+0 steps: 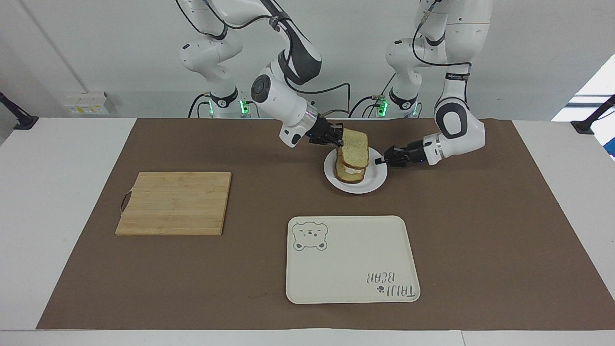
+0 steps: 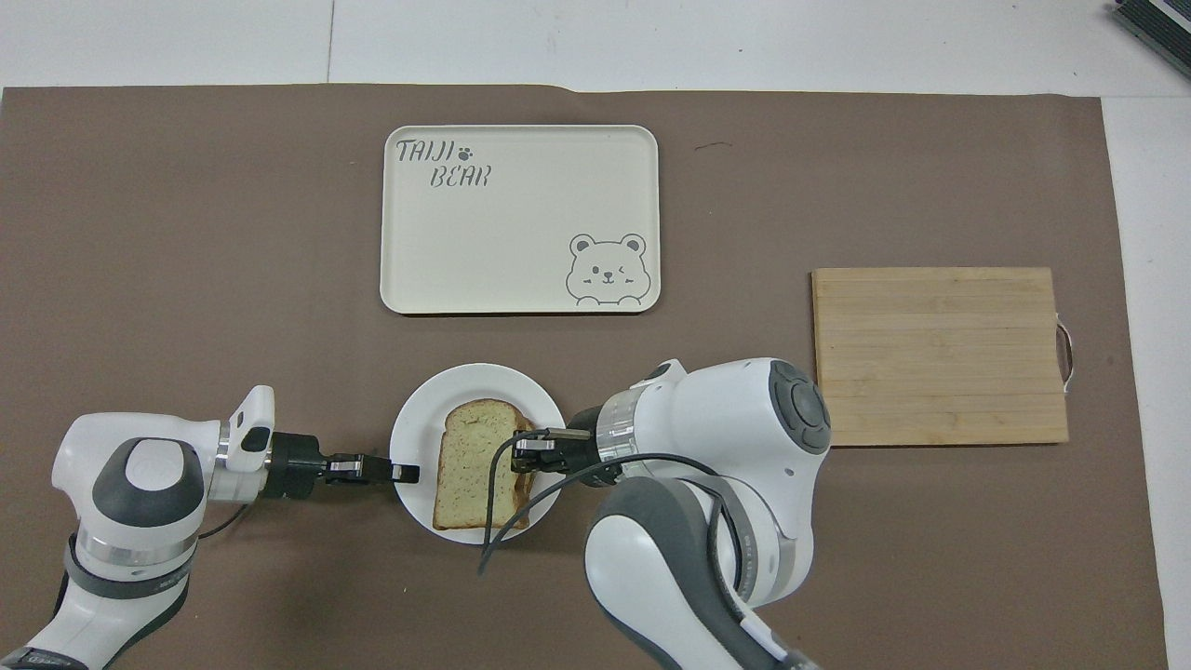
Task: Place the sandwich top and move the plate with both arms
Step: 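Carry the bread with the right gripper over the egg toast, then lower the bread onto the egg toast and open the right gripper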
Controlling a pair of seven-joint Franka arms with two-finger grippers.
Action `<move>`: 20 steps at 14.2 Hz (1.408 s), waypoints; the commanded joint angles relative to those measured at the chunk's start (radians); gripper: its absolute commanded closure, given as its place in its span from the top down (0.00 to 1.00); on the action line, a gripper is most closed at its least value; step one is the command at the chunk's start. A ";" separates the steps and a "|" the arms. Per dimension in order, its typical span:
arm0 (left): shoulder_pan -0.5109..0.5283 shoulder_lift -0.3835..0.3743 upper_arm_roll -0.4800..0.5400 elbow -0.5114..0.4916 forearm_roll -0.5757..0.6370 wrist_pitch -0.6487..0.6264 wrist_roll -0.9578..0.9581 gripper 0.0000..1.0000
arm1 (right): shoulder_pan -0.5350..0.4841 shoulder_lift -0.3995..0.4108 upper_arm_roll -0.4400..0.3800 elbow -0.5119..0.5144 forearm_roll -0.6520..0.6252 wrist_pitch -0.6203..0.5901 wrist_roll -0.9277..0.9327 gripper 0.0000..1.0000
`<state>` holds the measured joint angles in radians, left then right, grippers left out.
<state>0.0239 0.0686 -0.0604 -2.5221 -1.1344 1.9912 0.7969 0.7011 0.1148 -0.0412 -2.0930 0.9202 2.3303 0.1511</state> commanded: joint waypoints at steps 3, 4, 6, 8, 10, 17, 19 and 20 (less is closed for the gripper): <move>-0.004 0.008 -0.001 -0.010 -0.022 0.032 -0.013 0.00 | 0.054 0.074 0.003 -0.024 0.112 0.136 -0.134 0.00; -0.004 0.008 -0.001 -0.010 -0.022 0.031 -0.013 0.00 | 0.057 0.074 0.003 -0.024 0.120 0.138 -0.143 0.00; -0.004 0.008 -0.001 -0.010 -0.022 0.031 -0.013 0.00 | 0.057 0.077 0.003 -0.024 0.120 0.138 -0.149 0.00; -0.004 0.008 -0.001 -0.009 -0.022 0.029 -0.013 0.00 | 0.058 0.098 0.003 -0.024 0.120 0.165 -0.165 0.00; -0.004 0.008 -0.001 -0.009 -0.022 0.029 -0.012 0.00 | 0.054 0.111 0.001 -0.015 0.118 0.165 -0.162 0.13; 0.011 0.008 0.001 -0.003 -0.022 -0.008 -0.013 0.00 | -0.001 0.118 -0.012 0.004 -0.005 0.236 -0.160 1.00; 0.014 0.008 0.001 0.005 -0.022 -0.025 -0.015 0.00 | -0.053 0.095 -0.014 0.002 -0.113 0.227 -0.157 1.00; 0.018 0.010 0.001 0.008 -0.022 -0.032 -0.016 0.00 | -0.083 0.085 -0.014 0.002 -0.160 0.222 -0.157 1.00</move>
<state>0.0245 0.0688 -0.0566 -2.5218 -1.1386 1.9795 0.7889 0.6769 0.2280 -0.0624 -2.0897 0.8311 2.5696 0.0233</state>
